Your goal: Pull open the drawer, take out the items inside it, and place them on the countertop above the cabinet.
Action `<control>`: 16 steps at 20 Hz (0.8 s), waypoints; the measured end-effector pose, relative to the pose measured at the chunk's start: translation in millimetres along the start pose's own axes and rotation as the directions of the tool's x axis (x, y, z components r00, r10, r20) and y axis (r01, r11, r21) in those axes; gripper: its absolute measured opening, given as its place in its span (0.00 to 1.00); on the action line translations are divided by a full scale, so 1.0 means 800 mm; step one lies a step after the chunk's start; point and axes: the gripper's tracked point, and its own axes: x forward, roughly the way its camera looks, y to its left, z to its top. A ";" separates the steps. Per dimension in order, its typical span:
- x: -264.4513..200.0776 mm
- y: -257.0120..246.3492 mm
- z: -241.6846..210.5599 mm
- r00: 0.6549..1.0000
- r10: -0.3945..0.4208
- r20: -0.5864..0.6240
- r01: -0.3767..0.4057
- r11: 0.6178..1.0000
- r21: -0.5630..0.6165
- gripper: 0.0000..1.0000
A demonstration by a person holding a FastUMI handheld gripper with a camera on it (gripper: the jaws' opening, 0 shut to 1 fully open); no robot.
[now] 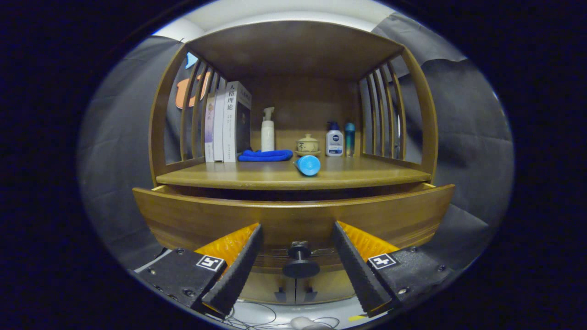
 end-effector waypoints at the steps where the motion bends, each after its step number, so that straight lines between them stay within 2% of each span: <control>1: 0.005 0.000 0.001 1.000 0.000 0.000 0.000 1.000 0.000 0.99; 9: 0.051 0.001 0.010 1.000 0.008 0.027 -0.008 1.000 0.006 0.99; 16: 0.056 0.002 0.008 0.996 0.010 0.086 -0.012 1.000 0.025 0.99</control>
